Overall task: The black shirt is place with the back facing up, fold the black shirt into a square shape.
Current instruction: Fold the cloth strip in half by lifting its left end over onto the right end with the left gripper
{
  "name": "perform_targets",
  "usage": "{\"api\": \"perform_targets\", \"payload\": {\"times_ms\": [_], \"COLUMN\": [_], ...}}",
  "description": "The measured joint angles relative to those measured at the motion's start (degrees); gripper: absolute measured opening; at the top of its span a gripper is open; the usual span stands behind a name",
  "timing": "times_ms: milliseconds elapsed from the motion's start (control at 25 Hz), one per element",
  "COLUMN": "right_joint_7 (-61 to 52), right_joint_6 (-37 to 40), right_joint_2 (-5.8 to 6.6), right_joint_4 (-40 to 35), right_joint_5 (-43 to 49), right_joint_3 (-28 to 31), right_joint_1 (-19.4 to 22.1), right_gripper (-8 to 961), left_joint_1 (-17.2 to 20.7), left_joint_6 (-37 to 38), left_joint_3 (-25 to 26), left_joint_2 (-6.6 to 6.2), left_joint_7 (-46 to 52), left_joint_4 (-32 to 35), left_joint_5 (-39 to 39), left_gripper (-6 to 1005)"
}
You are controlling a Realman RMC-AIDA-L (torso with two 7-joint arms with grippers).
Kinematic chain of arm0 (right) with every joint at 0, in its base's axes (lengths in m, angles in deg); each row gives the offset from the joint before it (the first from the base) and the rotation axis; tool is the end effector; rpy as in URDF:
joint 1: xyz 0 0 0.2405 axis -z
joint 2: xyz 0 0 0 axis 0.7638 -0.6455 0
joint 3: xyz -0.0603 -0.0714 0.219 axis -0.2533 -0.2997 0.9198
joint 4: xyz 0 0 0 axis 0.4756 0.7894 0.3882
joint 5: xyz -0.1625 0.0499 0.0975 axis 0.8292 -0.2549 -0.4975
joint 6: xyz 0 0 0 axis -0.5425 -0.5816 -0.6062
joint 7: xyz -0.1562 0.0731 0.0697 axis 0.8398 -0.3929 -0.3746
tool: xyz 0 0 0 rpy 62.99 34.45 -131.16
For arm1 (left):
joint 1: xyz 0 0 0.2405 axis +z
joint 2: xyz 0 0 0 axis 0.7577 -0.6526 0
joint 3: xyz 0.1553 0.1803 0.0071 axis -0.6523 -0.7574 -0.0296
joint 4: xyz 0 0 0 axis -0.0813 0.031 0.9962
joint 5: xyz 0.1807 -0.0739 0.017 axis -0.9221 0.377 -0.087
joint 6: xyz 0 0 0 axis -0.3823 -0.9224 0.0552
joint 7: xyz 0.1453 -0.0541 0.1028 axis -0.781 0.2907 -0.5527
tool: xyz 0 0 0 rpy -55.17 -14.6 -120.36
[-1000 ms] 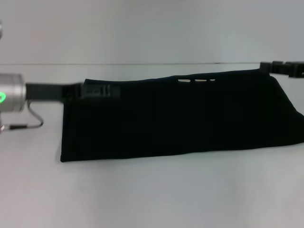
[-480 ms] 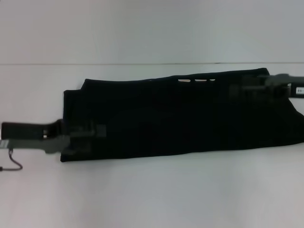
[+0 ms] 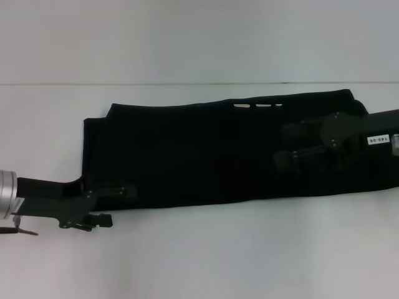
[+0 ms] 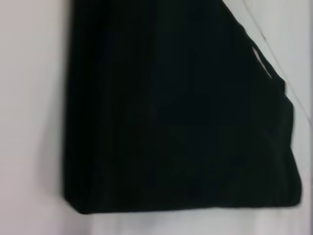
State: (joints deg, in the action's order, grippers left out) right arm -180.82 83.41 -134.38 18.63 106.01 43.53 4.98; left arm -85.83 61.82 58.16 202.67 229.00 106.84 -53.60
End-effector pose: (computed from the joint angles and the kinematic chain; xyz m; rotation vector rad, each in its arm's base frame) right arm 0.1806 0.3688 0.0050 -2.9015 0.6758 0.5229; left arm -0.2699 0.3295 -0.0100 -1.9633 -2.3274 -0.4299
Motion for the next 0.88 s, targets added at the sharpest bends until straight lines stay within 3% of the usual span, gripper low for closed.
{"api": "perform_targets", "payload": {"times_ms": [600,880], "right_joint_7": [0.13,0.28], "right_joint_6": [-0.64,-0.74], "right_joint_2": [-0.18,-0.49], "right_joint_4": [-0.47,-0.47], "right_joint_5": [-3.04,-3.09], "right_joint_3": [0.65,0.97], "right_joint_1": [0.49,0.5], "right_gripper": [915,914], "left_joint_1": [0.15,0.59], "left_joint_6": [-3.78,-6.81], "left_joint_3": [2.67,3.58], "left_joint_2": [-0.61,-0.6], "left_joint_7": [15.33,17.18], "left_joint_4": [-1.48,-3.69], "left_joint_5": [-0.82,-1.79], "left_gripper": [951,951]}}
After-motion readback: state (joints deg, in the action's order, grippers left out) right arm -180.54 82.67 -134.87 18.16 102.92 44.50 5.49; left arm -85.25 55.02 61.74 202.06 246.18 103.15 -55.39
